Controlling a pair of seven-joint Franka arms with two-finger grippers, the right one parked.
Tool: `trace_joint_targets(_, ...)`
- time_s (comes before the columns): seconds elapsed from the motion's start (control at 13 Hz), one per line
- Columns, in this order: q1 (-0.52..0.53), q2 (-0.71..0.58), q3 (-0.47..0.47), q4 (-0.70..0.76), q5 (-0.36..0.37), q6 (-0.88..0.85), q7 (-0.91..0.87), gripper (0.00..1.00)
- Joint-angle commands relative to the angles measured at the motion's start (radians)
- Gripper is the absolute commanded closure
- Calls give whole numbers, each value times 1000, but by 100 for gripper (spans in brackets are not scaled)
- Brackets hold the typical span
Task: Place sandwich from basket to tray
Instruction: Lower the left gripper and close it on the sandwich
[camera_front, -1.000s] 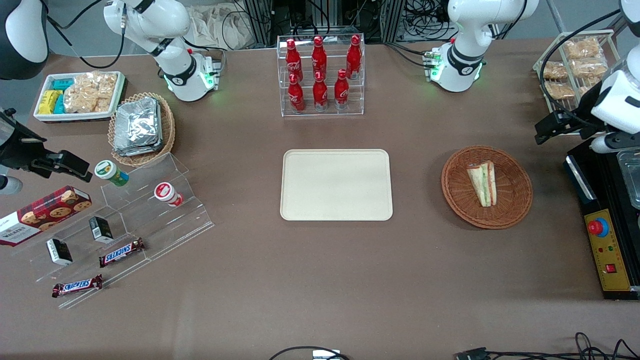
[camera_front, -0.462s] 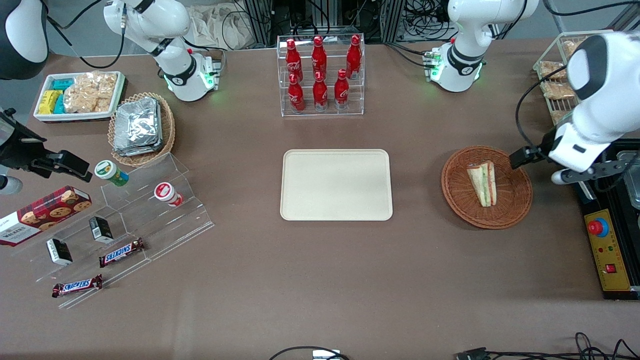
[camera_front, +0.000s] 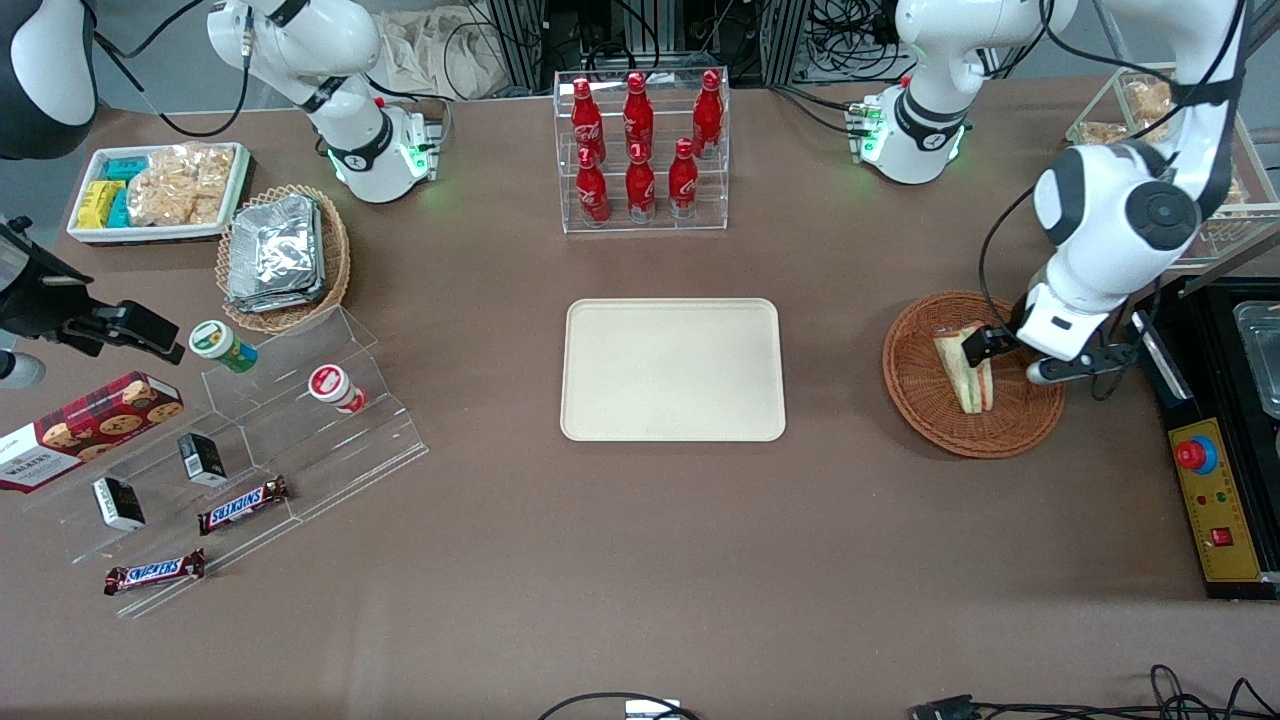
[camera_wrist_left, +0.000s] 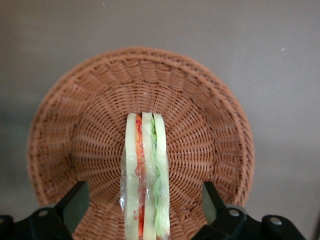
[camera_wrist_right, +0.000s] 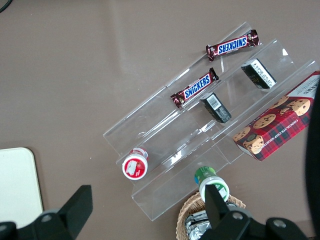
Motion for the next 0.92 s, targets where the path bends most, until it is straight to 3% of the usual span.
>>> trace_joint_targets(0.0,-2,63,-1,-23,-1,63,-13,0)
trace_joint_targets(0.46,-5,123,-1,-45,0,123,-12,0)
trace_joint_targets(0.54,-5,130,-1,-45,0,124,-10,4)
trace_joint_targets(0.62,-5,131,-1,-48,3,126,-6,56)
trace_joint_targets(0.69,-7,126,-1,-53,3,127,-7,100)
trace_joint_targets(0.85,-10,124,-1,-54,3,127,-7,100)
